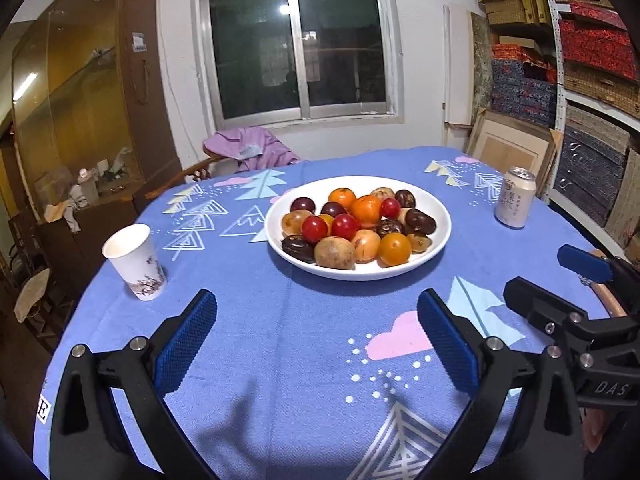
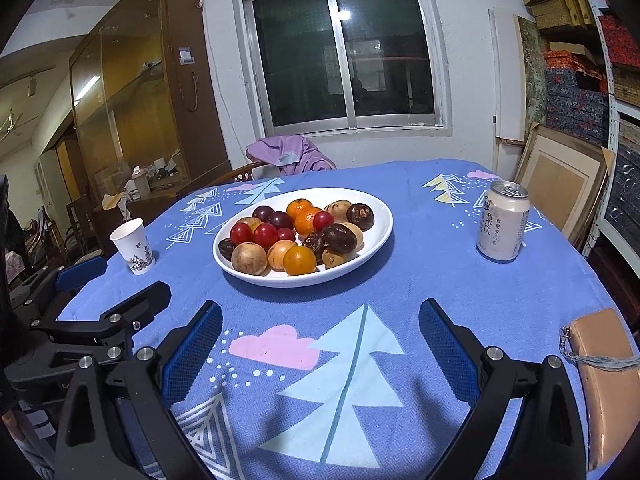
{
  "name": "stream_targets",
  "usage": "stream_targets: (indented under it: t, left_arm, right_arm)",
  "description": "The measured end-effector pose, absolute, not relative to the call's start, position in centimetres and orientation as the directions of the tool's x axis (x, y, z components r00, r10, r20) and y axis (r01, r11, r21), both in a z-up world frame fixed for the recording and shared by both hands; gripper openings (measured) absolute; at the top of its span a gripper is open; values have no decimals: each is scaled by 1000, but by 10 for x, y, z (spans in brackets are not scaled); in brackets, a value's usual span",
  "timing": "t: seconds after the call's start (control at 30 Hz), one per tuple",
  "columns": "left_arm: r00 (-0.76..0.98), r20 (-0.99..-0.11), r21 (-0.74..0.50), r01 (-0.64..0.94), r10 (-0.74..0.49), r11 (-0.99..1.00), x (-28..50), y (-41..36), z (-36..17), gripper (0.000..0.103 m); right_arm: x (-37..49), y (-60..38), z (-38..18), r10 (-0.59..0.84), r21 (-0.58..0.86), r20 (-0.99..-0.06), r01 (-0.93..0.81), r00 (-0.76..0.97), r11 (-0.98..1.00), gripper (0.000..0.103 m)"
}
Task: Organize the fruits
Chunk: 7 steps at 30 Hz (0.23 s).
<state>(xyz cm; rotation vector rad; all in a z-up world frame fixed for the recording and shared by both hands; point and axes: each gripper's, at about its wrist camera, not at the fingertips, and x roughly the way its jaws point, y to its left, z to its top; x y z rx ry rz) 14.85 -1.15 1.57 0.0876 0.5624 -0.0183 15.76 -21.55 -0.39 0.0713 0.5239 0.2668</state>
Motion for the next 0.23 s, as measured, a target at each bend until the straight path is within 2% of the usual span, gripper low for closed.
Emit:
stream_targets:
  t: [0.23]
  left_arm:
    - [842, -539, 88, 37, 16, 995, 150, -14, 13, 99]
  right_arm:
    - [159, -217, -4, 265, 134, -487, -228, 832, 964, 100]
